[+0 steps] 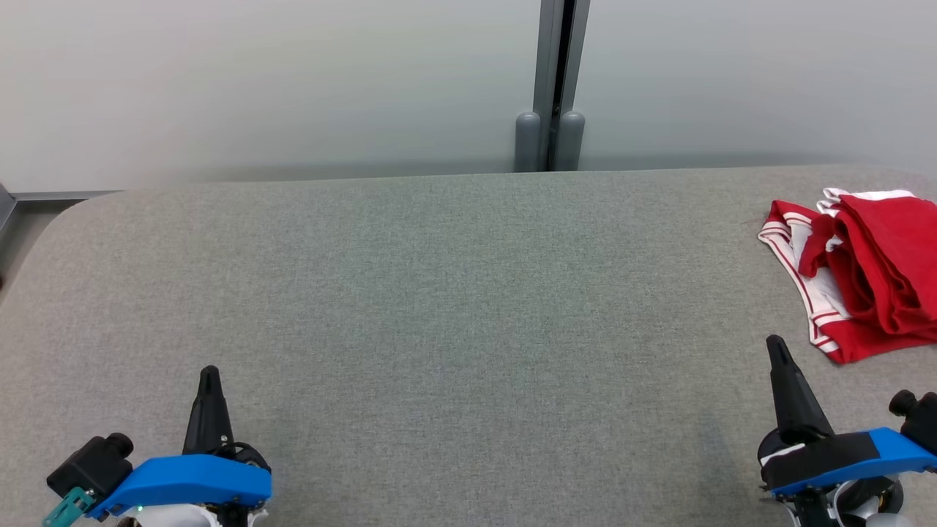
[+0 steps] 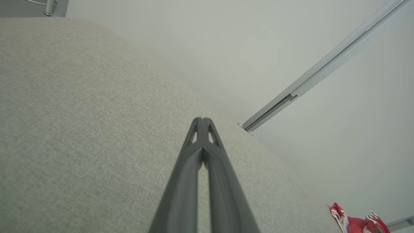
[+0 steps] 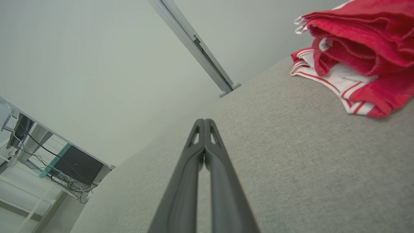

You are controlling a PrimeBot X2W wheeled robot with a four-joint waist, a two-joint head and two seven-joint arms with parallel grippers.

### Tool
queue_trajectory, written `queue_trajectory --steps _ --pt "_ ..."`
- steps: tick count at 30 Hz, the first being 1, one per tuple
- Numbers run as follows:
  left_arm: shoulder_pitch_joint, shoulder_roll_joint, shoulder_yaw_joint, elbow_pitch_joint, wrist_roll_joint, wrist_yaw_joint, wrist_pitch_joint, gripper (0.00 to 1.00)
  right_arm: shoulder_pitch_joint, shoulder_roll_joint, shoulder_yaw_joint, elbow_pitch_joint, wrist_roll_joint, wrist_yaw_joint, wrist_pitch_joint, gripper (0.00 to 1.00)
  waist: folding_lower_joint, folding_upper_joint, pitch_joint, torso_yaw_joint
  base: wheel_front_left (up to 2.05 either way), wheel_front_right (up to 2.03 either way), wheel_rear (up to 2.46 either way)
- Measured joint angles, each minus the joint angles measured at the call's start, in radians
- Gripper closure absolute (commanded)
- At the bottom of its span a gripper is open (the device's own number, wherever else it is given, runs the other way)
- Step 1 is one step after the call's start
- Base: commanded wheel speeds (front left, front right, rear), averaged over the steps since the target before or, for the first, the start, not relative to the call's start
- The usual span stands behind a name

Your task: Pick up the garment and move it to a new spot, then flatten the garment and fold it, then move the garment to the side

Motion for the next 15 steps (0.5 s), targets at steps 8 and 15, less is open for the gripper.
queue_trajectory --steps 8,15 --pt "-0.004 0.000 0.014 -0.002 -0.109 -0.009 0.030 1.00 -0.002 0.000 -0.003 0.013 0.109 0.000 0.016 1.00 0.0000 0.0000 -0.004 -0.001 0.00 0.00 0.00" --pt "-0.016 0.000 0.023 -0.003 -0.194 -0.012 0.052 1.00 -0.006 0.000 -0.006 0.023 0.200 0.000 0.027 1.00 0.0000 0.0000 -0.008 -0.003 0.00 0.00 0.00"
